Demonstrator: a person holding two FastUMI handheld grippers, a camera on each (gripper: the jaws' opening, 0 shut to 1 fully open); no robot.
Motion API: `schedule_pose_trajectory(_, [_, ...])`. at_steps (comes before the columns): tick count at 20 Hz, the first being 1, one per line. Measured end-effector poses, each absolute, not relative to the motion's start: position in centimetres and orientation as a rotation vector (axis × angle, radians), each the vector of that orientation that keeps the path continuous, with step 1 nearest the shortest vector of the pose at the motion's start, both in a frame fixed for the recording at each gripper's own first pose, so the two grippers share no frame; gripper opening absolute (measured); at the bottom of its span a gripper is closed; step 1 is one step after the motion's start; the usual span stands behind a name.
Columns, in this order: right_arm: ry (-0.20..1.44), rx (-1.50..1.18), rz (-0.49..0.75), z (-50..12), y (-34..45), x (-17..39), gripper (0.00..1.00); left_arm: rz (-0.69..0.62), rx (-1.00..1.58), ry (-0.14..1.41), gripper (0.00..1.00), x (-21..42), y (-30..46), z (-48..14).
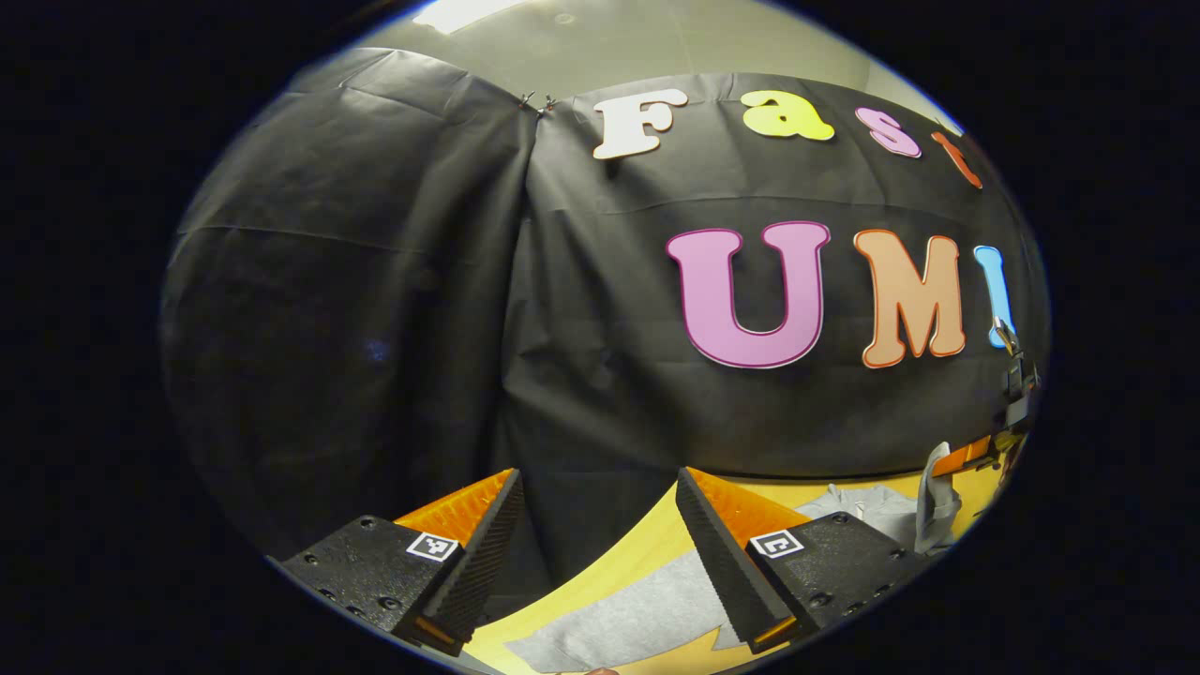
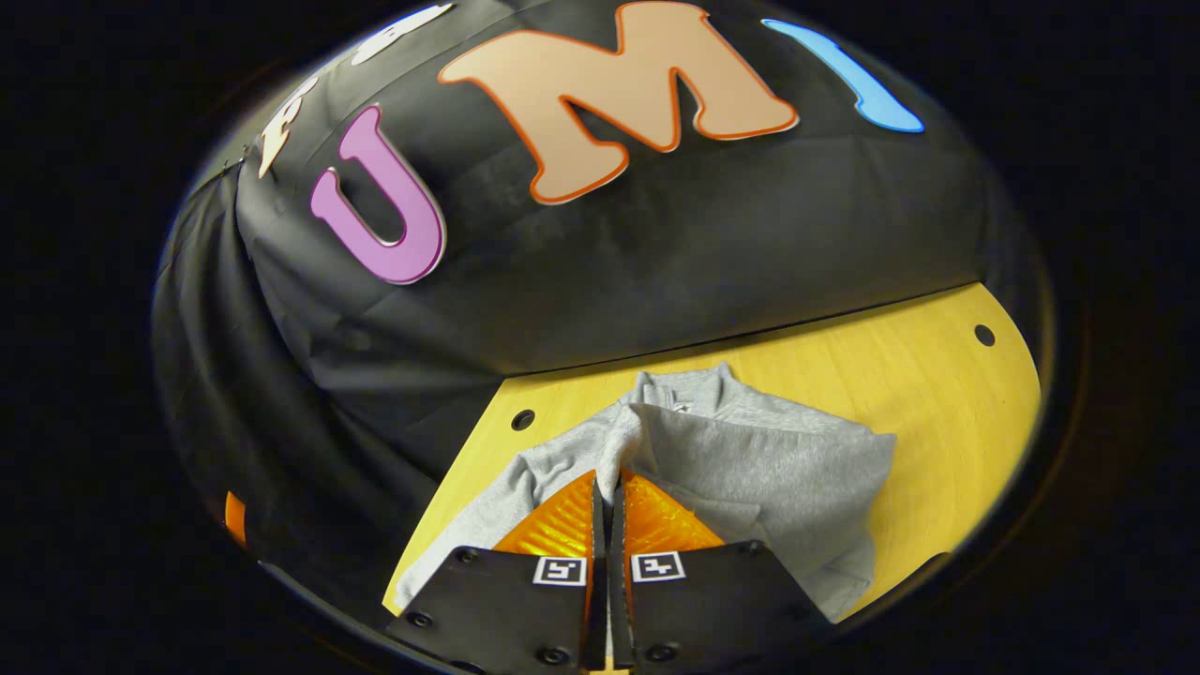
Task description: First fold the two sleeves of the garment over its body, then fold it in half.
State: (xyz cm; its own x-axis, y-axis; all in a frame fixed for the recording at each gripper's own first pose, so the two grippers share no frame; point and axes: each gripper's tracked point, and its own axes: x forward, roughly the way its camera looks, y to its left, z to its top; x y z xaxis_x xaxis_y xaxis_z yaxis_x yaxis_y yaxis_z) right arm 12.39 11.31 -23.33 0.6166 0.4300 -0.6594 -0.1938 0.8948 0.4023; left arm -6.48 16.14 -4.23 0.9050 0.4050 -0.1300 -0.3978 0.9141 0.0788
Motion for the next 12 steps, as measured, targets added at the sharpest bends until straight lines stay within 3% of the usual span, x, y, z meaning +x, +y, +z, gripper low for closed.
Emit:
schedule_pose_trajectory(3, [0.859, 0.297, 0.401, -24.8, 15.3, 12.2, 0.04, 0.443, 0.051, 0.157, 0.96, -7.3, 18.3, -4.8])
schedule_pose_trajectory(4, [0.864, 0.297, 0.407, -25.3, 16.3, 12.3, 0.04, 0.455, 0.051, 0.158, 1.00, -7.6, 19.0, -4.8])
schedule_pose_trajectory(12, [0.976, 0.252, 0.397, -32.9, 22.4, 11.9, 0.04, 0.514, 0.059, 0.214, 0.96, -10.4, 23.2, -6.7])
